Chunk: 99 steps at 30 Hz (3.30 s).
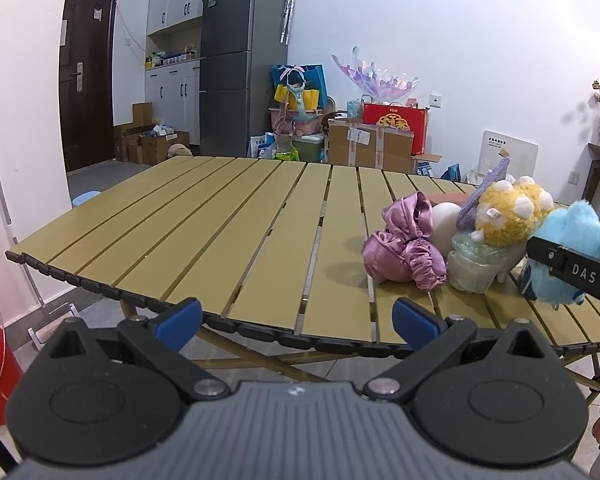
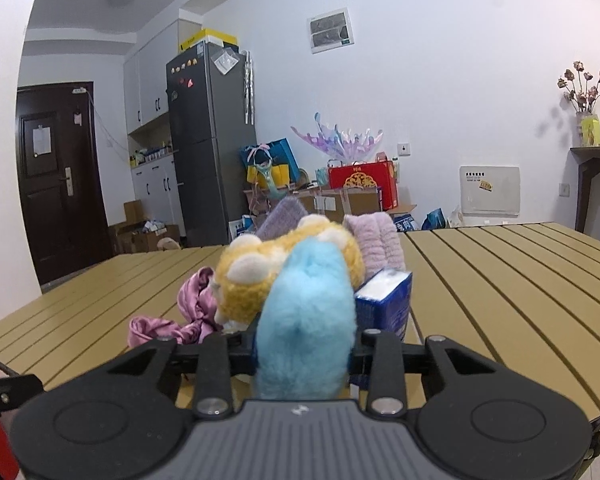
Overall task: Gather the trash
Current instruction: 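Grasp the light-blue plush with the right tool while the left tool grasps the pink scrunchie, then lift both held items off the table and carry them toward the black bin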
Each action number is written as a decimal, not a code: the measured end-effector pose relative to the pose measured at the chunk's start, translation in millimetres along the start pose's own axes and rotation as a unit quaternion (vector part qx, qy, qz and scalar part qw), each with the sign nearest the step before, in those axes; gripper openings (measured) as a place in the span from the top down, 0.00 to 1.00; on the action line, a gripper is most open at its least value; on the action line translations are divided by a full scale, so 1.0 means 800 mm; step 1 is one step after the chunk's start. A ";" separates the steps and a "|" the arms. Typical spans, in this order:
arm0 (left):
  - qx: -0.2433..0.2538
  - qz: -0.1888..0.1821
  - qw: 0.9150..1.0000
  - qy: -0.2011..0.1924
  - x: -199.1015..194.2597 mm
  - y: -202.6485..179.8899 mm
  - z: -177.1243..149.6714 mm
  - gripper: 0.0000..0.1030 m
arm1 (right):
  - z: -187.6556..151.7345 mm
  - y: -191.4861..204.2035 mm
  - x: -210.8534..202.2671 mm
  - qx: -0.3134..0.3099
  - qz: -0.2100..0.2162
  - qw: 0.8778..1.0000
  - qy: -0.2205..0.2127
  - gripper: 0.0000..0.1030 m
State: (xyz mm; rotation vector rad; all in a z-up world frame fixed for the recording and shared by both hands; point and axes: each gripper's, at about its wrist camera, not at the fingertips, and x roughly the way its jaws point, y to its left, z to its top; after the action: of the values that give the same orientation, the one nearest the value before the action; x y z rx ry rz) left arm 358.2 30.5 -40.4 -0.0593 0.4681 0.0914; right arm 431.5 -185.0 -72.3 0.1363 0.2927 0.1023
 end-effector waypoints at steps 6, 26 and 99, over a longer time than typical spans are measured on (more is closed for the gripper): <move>0.002 -0.005 1.000 0.001 0.002 -0.014 0.001 0.00 | 0.007 -0.013 -0.016 0.006 -0.002 1.000 -0.013 0.68; 0.056 0.004 0.998 -0.004 0.084 -0.109 0.046 0.00 | 0.012 -0.106 -0.046 0.026 -0.052 0.998 -0.014 0.68; 0.019 -0.013 1.000 0.010 -0.052 -0.068 0.039 0.66 | 0.007 -0.116 -0.132 0.038 -0.005 0.999 -0.033 0.67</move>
State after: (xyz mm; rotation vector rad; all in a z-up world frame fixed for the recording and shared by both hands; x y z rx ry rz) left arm 341.1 -24.6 8.1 -0.0294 0.4897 0.0568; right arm 340.2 -289.9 -51.1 0.2131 0.2319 0.0761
